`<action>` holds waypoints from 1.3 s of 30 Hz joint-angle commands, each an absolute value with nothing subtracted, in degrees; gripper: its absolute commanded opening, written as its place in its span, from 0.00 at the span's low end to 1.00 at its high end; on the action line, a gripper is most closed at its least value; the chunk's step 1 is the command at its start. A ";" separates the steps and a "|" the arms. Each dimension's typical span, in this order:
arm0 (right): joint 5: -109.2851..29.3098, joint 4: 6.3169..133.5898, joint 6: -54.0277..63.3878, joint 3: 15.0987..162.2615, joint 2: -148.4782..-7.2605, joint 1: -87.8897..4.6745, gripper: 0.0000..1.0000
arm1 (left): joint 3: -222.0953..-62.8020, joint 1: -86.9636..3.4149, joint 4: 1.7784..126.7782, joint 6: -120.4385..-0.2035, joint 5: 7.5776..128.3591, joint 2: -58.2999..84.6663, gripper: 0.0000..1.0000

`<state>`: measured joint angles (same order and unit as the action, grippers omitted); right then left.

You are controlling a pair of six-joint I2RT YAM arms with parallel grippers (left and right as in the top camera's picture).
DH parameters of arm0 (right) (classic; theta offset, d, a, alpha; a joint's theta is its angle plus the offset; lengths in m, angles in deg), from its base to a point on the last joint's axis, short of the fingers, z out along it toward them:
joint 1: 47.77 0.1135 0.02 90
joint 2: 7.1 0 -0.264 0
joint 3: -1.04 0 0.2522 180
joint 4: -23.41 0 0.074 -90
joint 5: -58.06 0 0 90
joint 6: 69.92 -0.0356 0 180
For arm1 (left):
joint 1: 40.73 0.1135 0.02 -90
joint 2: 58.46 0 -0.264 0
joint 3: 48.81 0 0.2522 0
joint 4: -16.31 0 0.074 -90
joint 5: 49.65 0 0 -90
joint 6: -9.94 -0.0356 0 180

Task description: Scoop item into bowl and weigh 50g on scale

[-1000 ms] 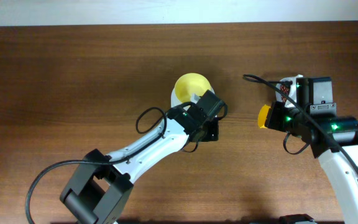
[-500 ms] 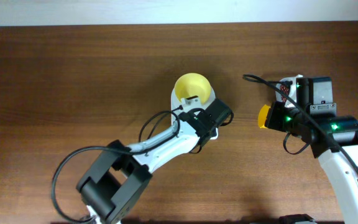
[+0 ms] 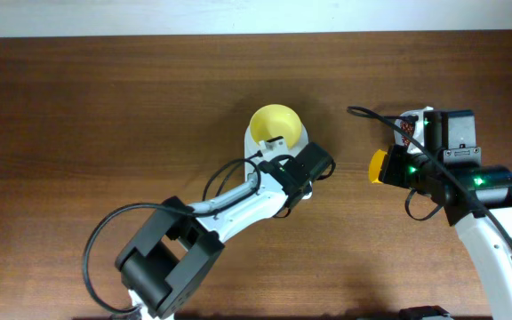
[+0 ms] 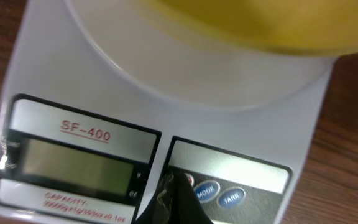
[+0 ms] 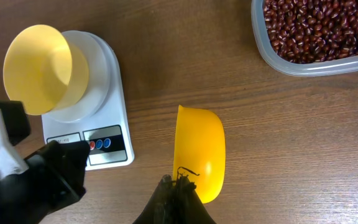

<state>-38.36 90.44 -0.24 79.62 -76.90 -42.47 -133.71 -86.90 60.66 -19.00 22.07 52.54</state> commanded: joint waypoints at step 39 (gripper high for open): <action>-37.24 90.36 0.37 80.71 -76.96 -42.16 0.04 | -133.55 -88.84 60.70 -18.87 20.82 52.86 0.00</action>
<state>-38.34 90.33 -0.26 79.62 -76.90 -42.47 -133.71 -88.78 59.76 -18.91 20.98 53.67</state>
